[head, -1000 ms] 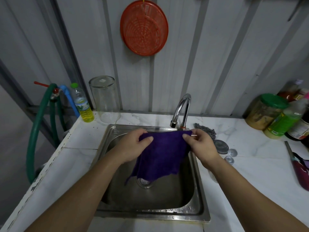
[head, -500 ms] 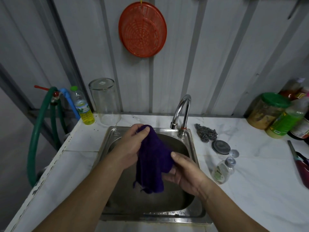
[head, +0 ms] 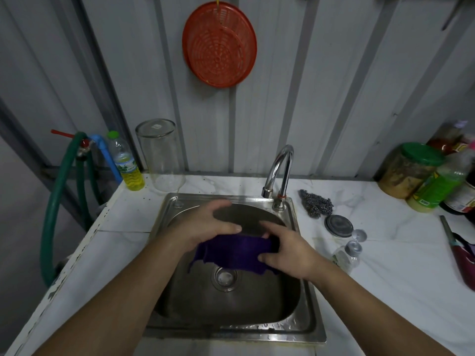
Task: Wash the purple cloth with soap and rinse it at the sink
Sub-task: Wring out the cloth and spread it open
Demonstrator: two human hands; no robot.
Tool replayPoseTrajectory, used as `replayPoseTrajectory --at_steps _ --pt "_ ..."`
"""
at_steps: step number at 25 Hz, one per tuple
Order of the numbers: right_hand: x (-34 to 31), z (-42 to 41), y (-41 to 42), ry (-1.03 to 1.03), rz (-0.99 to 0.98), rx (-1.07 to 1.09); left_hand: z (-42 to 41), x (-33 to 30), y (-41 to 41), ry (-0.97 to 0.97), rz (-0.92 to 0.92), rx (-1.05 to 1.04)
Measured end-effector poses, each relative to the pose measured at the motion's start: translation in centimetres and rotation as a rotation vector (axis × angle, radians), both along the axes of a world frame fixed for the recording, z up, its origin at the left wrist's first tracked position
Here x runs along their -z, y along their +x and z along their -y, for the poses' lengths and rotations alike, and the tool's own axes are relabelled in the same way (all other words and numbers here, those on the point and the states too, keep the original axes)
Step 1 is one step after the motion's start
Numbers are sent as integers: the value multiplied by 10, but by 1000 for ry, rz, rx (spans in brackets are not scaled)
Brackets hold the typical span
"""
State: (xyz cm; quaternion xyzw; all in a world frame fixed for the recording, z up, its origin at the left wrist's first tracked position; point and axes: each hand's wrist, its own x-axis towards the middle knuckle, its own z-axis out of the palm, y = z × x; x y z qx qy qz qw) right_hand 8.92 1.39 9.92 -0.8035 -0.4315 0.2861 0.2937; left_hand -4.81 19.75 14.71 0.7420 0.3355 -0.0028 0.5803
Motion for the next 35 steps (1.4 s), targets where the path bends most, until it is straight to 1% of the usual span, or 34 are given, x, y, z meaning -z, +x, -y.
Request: replayPoseTrajectory --at_steps 1,2,4,5,7,9,11,13,14,15,16,18,19,20,21,22,23,24,27,28,29,30,32,33,35 --pt "-3 -2 1 -77 150 -56 2 -3 0 149 -58 141" --pt "-9 -4 1 -100 261 -80 4 -3 2 304 -132 279" --pt "-17 -6 -2 -67 368 -74 10 2 6 612 -245 465" --pt "-18 -8 -1 -43 411 -75 12 3 7 741 -259 492" --pt "-16 -10 1 -14 434 -64 12 6 8 912 -284 483" --pt "-18 -9 0 30 318 33 10 7 9 949 -263 464" --pt "-17 -9 1 80 252 104 11 7 9 843 -203 413" --pt "-14 -7 3 111 163 154 8 11 7 670 -162 344" --pt "-14 -6 5 121 79 187 6 14 6 565 -143 307" --pt "-14 -5 7 149 -42 242 5 17 3 439 -116 257" --pt "-15 -3 9 194 -208 323 4 18 1 293 -87 193" --pt "-14 2 8 328 -632 501 5 21 -4 -27 -57 79" --pt "-11 5 6 367 -812 549 7 21 -6 -166 -58 74" --pt "-9 10 4 370 -928 546 8 22 -8 -246 -68 107" --pt "-6 13 2 346 -990 511 9 22 -7 -252 -85 148" --pt "-2 15 -1 315 -998 473 11 24 -6 -202 -102 166" --pt "-1 16 -4 275 -942 466 14 27 -5 -126 -112 148" --pt "0 15 -8 230 -813 486 16 29 -3 -60 -117 110" --pt "0 11 -19 143 -292 507 28 31 2 20 -122 63" --pt "-1 10 -24 150 -168 492 31 32 3 44 -120 58" --pt "-2 9 -27 167 -102 487 31 33 4 51 -109 48" --pt "-2 10 -29 196 -92 499 29 33 3 20 -89 35" --pt "-2 18 -30 217 -104 512 23 35 -1 -131 -65 38" --pt "-1 27 -30 207 -93 506 24 36 -4 -202 -75 75" --pt "1 46 -31 190 -86 492 28 36 -7 -262 -96 158"
